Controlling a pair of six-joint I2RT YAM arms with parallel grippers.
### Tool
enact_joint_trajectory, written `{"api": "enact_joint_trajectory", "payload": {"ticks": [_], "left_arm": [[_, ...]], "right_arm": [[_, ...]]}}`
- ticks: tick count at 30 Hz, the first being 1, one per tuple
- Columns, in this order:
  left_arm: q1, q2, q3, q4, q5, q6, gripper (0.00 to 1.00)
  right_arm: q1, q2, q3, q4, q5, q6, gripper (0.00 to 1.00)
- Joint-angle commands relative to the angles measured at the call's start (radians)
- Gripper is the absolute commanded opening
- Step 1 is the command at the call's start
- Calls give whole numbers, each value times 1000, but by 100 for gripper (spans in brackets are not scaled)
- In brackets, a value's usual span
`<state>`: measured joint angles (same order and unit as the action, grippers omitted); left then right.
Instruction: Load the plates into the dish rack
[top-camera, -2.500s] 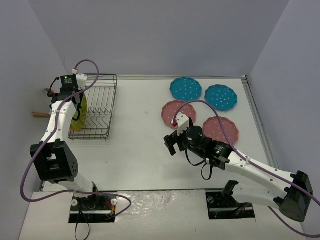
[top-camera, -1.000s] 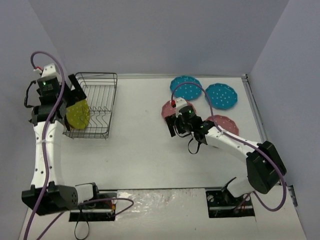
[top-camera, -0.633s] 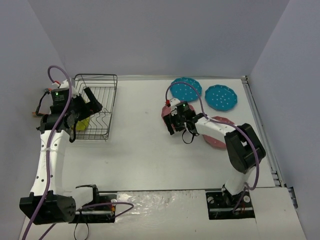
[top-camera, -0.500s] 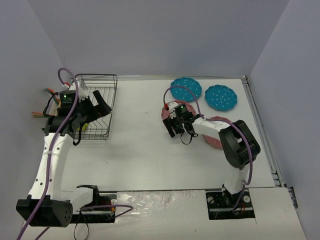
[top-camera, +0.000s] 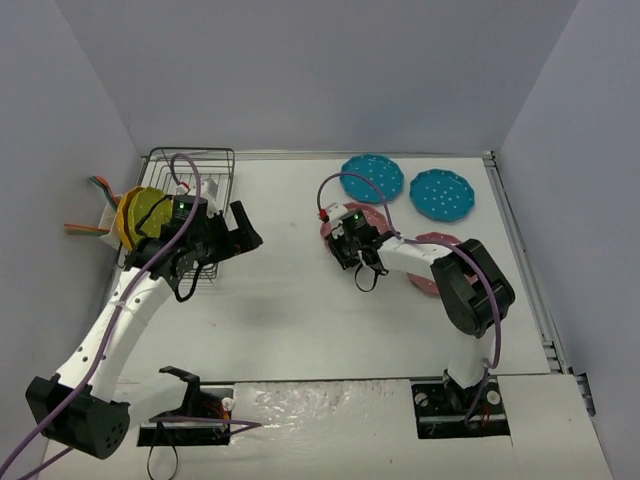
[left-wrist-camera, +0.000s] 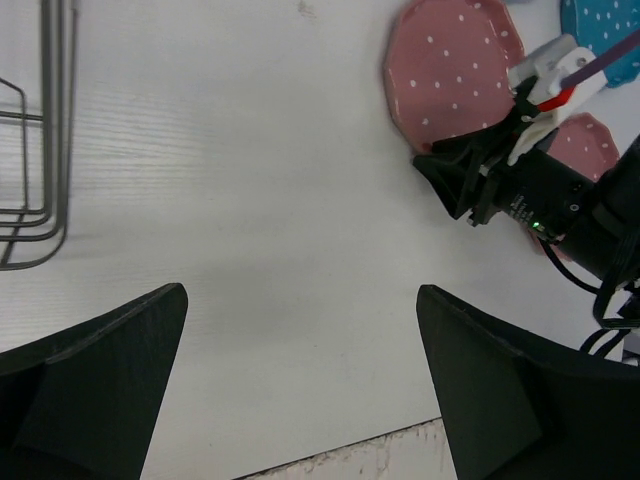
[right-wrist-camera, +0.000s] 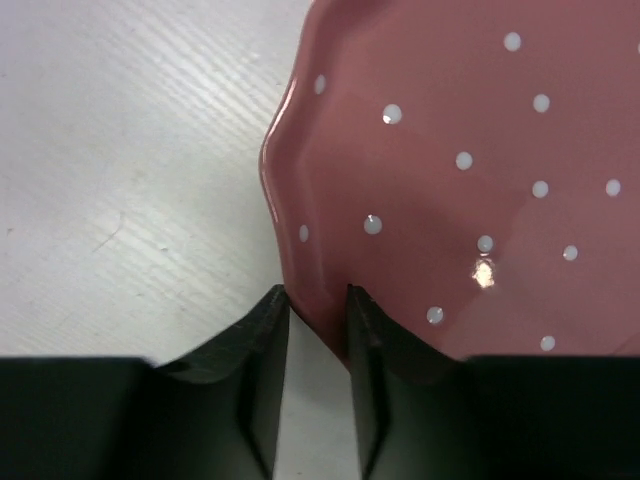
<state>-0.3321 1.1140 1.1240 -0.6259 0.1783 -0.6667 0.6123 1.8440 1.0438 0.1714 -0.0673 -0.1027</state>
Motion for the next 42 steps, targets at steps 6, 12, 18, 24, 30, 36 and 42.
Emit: {"api": "enact_joint_trajectory", "payload": {"ticks": [6,12,18,24,30,36,42], "left_arm": [[-66,32,-6,72,-102,-82,97],[-87,26,-96,127,-114,-146,97],[-119,104,-160,223,-65,-227,97],[-176,213,-147,344,-12,-320,97],[-217,322,-91,382,48,-372,97],[-263,420,-57,441,127,-425,97],[-294,523,-44,515,200,-474,91]], "right_arm": [[175,-18,-2,-111,-32,145,0],[237,-154,-83,-46,-28,225,0],[289,-362,-182,38,-15,226,0],[303,-451,-251,125,-6,228,0],[303,-466,-287,194,-16,233,0],[305,-471,-312,247,-16,235,0],[305,-490,-326,277,-6,230,0]]}}
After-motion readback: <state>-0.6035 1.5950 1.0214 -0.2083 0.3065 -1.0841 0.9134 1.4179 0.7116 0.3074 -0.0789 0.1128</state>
